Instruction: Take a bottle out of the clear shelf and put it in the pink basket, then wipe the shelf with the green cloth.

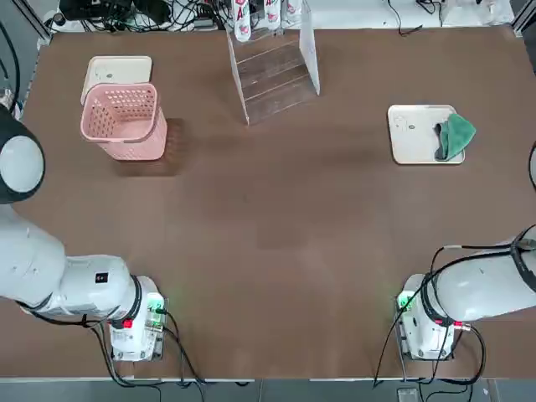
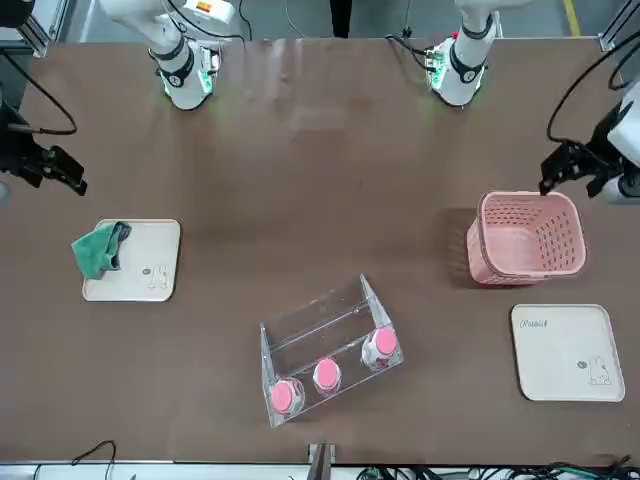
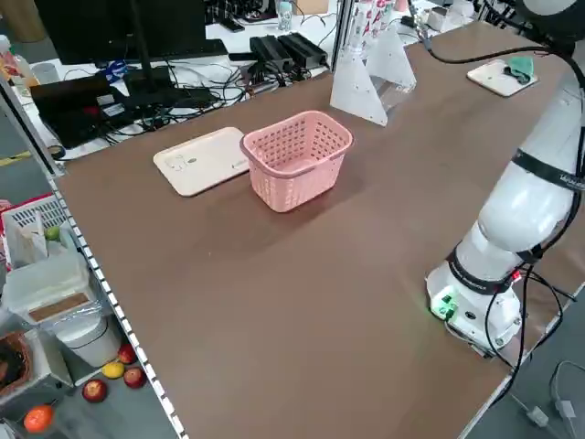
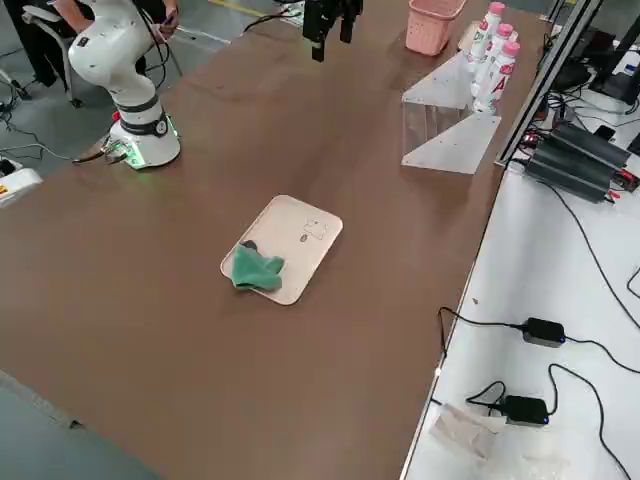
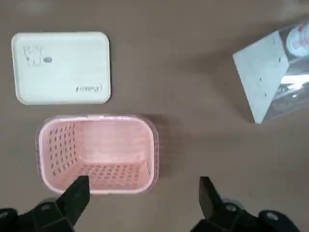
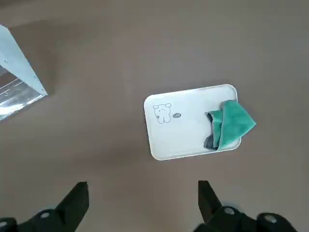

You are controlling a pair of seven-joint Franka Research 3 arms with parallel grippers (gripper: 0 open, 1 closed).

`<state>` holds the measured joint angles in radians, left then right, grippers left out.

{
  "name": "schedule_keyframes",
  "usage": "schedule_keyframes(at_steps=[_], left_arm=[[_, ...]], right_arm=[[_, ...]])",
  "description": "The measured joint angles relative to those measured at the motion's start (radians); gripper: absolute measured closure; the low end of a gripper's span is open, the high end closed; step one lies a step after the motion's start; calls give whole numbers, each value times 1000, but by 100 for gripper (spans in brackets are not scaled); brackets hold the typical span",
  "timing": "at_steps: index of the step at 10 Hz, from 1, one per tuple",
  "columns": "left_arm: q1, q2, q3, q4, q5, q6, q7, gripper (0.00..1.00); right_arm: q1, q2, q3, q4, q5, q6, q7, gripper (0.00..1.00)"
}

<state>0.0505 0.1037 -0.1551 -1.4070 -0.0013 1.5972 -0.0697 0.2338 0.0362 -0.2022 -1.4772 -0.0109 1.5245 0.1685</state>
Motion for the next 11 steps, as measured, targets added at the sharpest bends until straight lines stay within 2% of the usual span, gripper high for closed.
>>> schedule_keyframes(at_steps=[2,4,7,9,11], left_arm=[[8,24,1,14,0,93,3,0],[6,40,-2,17,-24,214,11,0],[-31,65,-30,17,-44,336,14,0],[-97,117,-47,17,-44,374,31,0],[-158,170,-65,17,-45,439,35,0]], right_arm=[[-25,1,-3,-12,33,-2,-71,0],[-93,2,-7,-29,82,-10,-209,0],[-269,15,-14,-79,195,-13,-558,0],[-404,71,-17,-104,266,-13,-762,0],[-511,170,-17,-113,336,-7,-938,0]])
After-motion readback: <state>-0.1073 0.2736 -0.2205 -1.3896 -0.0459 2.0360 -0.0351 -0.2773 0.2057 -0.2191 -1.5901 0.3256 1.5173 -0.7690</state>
